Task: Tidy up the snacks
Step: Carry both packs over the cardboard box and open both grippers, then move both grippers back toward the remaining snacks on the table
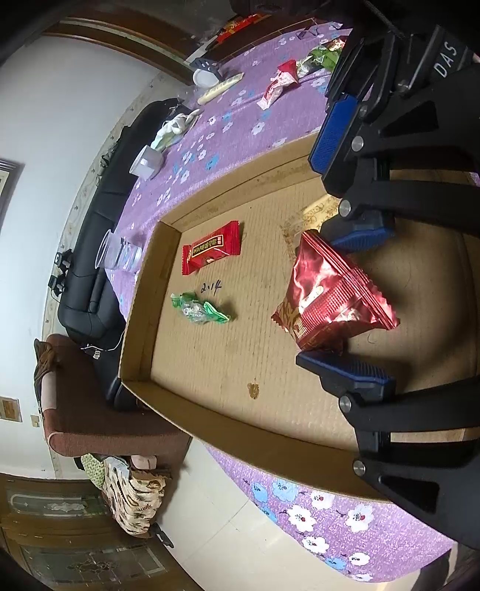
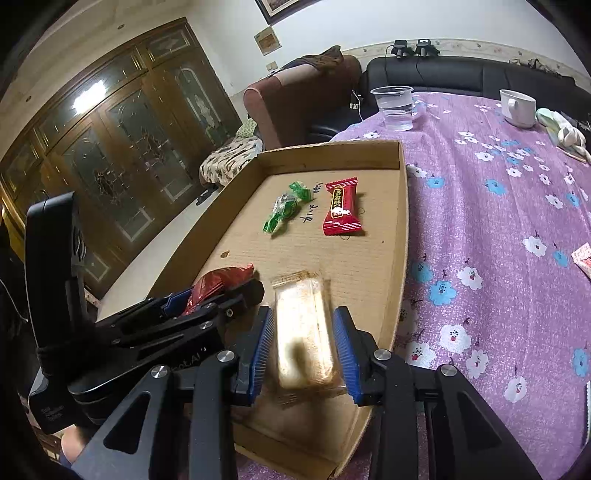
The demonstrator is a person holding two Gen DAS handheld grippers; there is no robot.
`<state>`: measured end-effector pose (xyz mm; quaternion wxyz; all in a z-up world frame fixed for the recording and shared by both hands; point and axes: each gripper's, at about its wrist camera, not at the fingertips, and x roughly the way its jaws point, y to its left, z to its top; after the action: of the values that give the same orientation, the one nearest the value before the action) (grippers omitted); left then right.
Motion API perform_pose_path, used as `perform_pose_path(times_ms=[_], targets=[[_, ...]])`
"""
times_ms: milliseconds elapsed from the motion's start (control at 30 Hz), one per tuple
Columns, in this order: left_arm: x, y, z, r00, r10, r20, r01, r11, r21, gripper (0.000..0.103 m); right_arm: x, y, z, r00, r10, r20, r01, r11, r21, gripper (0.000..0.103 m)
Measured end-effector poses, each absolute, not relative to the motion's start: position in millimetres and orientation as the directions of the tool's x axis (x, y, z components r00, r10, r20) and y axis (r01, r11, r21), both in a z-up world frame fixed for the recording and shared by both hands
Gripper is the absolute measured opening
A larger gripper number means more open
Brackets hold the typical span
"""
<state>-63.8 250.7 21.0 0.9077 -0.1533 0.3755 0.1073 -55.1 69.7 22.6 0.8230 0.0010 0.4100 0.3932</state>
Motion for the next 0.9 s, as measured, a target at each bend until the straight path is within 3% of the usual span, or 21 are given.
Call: perform_pose_path(times_ms=[133,233,467,667,700,900], targets=[[-66,252,22,0.707,0.056,-0.705,-0.295,0.929,-0.223,0.051,-57,67,25,0.353,0.659,-0.664,-0.646,0.685,0.337,0.038],[-69,255,23,0.717,0.048,-0.696,-0.299,0.923,-0.244,0.057,-58,65,28,0.358,0.666,-0.654,-0.646,0.683,0.342,0.038],[-73,260,25,0.742,0.019,-0.670,-0.288,0.912,-0.293,0.057,-53,51,42,0.364,0.681,-0.636,-0.613,0.689,0.387,0.039],[-91,252,39,0.825,0.032,-0.565,-0.233,0.929,-0.287,0.064,-54,25,62,0.372,0.703,-0.607,-0.581,0.686,0.438,0.045],[-92,251,40,0.830,0.033,-0.557,-0.226,0.933,-0.281,0.069,-54,20,63,0.371,0.708,-0.601,-0.575,0.684,0.450,0.046],[-89,239,45,0.819,-0.017,-0.574,-0.194,0.933,-0.304,0.071,-52,-29,75,0.359,0.734,-0.576,-0.556,0.664,0.500,0.047]])
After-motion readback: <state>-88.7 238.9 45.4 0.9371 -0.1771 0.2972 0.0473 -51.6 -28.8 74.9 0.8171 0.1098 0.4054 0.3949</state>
